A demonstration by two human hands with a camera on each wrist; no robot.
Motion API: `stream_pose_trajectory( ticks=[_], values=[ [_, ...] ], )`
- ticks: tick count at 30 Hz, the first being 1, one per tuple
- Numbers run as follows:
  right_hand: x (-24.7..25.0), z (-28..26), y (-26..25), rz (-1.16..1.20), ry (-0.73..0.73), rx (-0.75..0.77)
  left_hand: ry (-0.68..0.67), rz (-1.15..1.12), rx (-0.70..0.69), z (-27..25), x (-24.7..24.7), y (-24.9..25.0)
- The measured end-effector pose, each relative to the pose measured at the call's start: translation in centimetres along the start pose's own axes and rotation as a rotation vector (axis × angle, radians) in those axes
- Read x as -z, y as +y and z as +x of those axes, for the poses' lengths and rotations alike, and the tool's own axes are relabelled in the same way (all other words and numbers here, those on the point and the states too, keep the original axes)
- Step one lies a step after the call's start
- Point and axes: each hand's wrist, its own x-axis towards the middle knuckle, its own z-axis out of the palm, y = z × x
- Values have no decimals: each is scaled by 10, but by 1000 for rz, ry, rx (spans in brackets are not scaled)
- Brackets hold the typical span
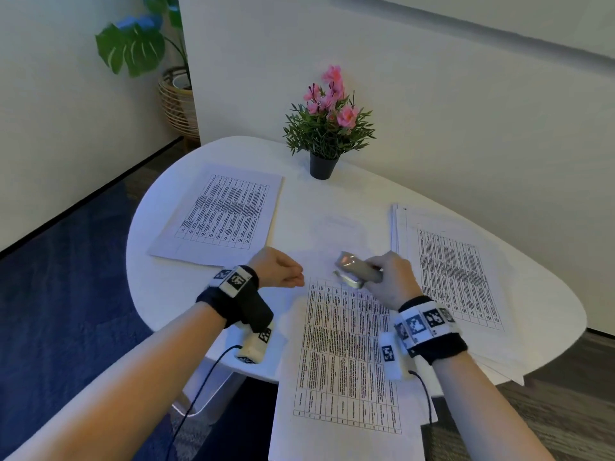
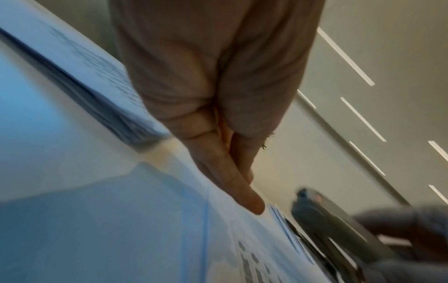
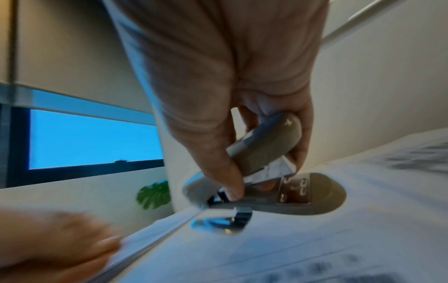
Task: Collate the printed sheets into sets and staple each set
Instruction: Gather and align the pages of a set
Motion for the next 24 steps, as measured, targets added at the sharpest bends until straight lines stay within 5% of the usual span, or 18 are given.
stream_pose_trajectory(
  ticks=[7,13,16,24],
  values=[
    [27,1,70,-154,12,-343,89,132,88,-45,66,-28],
    [5,-35,60,-166,222,-248,57,298,376,-97,123,-50],
    [-12,-49,54,-90,53,-244,-18,513,566,-122,136,-71],
    [-40,-59,39,-222,-154,-384,141,148,597,-116,108,-136]
  ],
)
